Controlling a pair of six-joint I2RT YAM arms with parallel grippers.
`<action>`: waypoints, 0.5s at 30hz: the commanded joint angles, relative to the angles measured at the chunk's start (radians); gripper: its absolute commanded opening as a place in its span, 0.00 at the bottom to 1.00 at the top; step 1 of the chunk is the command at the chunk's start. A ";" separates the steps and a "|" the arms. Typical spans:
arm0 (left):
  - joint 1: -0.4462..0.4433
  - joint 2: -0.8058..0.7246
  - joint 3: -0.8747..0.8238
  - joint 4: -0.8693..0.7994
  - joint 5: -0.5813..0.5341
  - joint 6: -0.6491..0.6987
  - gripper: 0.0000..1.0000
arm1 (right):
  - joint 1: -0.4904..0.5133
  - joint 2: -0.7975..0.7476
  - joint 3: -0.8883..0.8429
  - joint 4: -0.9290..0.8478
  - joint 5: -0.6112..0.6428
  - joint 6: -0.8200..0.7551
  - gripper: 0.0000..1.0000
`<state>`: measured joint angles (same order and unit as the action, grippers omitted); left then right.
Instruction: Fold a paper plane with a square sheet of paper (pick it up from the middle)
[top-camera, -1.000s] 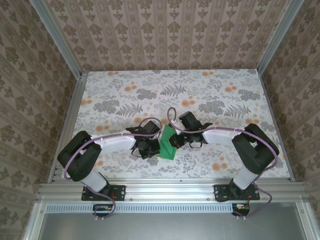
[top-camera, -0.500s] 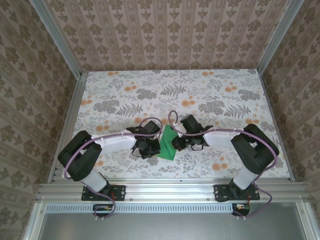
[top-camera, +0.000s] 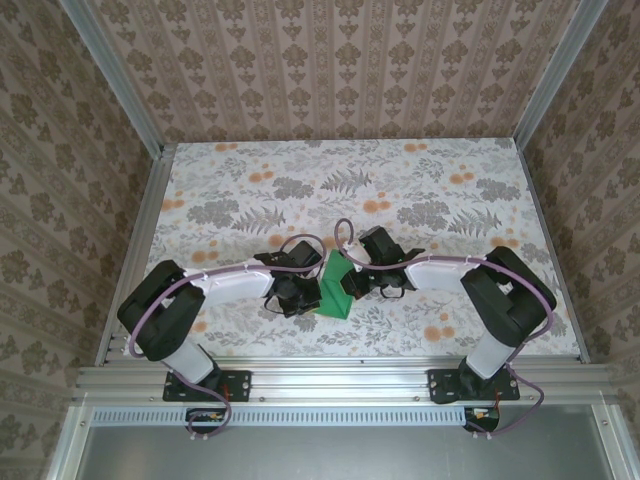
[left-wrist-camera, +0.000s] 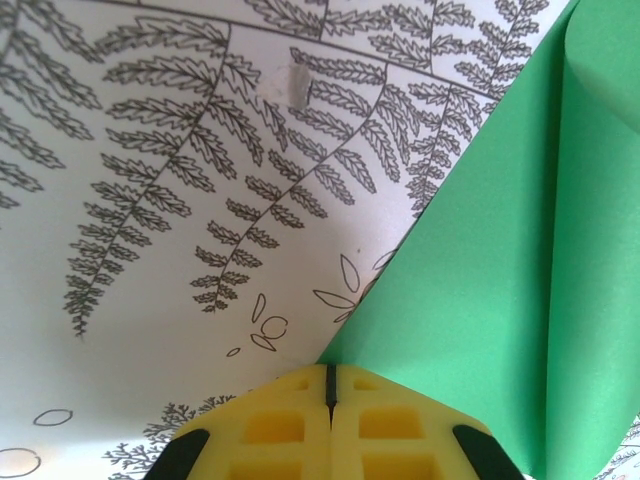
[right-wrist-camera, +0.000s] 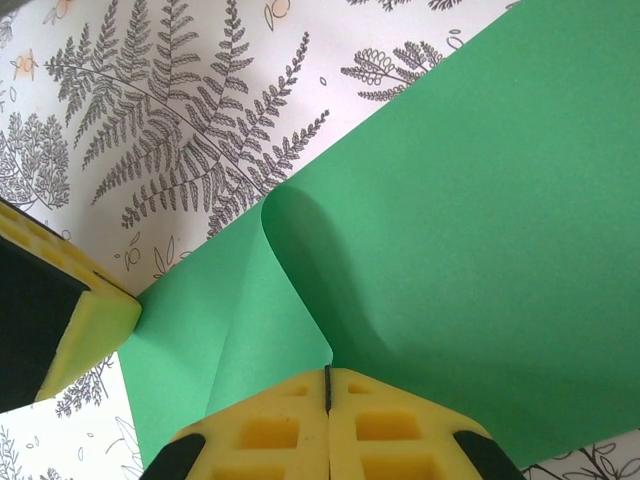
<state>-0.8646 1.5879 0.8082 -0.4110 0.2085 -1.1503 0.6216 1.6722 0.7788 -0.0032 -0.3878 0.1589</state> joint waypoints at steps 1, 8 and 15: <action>-0.008 0.027 0.009 -0.054 -0.040 0.027 0.00 | -0.003 0.029 -0.003 0.009 0.011 -0.012 0.07; -0.010 -0.003 0.029 -0.070 -0.051 0.044 0.00 | 0.001 0.024 -0.042 0.040 -0.014 0.024 0.07; -0.015 -0.036 0.072 -0.079 -0.048 0.083 0.07 | 0.015 0.012 -0.057 0.074 -0.015 0.054 0.08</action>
<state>-0.8703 1.5867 0.8330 -0.4522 0.1814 -1.1114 0.6266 1.6917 0.7414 0.0486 -0.3939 0.1879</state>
